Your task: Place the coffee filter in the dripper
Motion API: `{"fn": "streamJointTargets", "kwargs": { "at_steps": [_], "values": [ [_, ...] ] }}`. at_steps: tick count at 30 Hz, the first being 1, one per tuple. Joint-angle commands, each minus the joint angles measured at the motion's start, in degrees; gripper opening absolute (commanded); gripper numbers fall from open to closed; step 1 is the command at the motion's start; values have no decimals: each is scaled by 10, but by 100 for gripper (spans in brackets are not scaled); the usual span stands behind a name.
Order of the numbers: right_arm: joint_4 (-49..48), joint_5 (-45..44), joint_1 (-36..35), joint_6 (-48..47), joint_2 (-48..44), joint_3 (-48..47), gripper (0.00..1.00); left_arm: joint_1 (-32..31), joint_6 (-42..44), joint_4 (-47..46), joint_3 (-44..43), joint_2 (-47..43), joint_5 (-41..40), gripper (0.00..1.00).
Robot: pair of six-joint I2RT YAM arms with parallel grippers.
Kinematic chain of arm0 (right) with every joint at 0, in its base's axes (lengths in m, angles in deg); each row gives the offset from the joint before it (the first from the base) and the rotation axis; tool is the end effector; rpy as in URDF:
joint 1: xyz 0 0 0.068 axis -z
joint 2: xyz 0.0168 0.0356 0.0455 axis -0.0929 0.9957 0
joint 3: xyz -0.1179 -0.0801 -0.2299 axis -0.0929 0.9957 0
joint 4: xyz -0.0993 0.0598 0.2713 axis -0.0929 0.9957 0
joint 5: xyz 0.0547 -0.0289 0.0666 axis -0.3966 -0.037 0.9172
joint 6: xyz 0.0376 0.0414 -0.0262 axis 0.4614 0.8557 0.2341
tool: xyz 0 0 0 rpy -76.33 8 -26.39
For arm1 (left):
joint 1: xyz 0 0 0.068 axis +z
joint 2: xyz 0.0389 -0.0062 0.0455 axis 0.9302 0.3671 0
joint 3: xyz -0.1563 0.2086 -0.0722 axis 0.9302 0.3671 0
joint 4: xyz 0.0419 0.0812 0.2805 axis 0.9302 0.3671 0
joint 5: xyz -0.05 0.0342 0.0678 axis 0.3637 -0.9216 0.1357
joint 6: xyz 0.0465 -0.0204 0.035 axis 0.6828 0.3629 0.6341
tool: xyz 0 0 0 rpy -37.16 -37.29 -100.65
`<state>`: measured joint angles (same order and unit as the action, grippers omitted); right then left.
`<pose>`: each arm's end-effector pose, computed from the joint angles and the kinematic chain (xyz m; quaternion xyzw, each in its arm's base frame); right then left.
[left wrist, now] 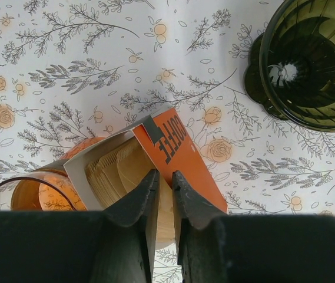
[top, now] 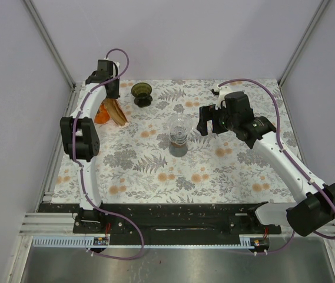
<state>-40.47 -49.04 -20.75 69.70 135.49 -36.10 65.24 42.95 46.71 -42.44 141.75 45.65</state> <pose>0.2937 0.1482 0.3429 -0.1646 0.8728 0.1685 0.4276 0.5389 -0.0267 0.2501 0.0241 0.9333 0.0317 0.3569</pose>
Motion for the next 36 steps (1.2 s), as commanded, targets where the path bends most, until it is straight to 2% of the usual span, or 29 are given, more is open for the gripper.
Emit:
{"fn": "streamJointTargets", "kwargs": {
  "at_steps": [1,11,36],
  "values": [
    [-1,-12,2,-8,3,-11,99,4,-9,-9,-8,-59,19,19],
    [-2,-11,2,-10,0,-5,100,9,-7,-9,10,-75,22,19],
    [-1,-11,2,-11,-8,6,99,16,-6,16,-10,-10,39,18]
  ]
}}
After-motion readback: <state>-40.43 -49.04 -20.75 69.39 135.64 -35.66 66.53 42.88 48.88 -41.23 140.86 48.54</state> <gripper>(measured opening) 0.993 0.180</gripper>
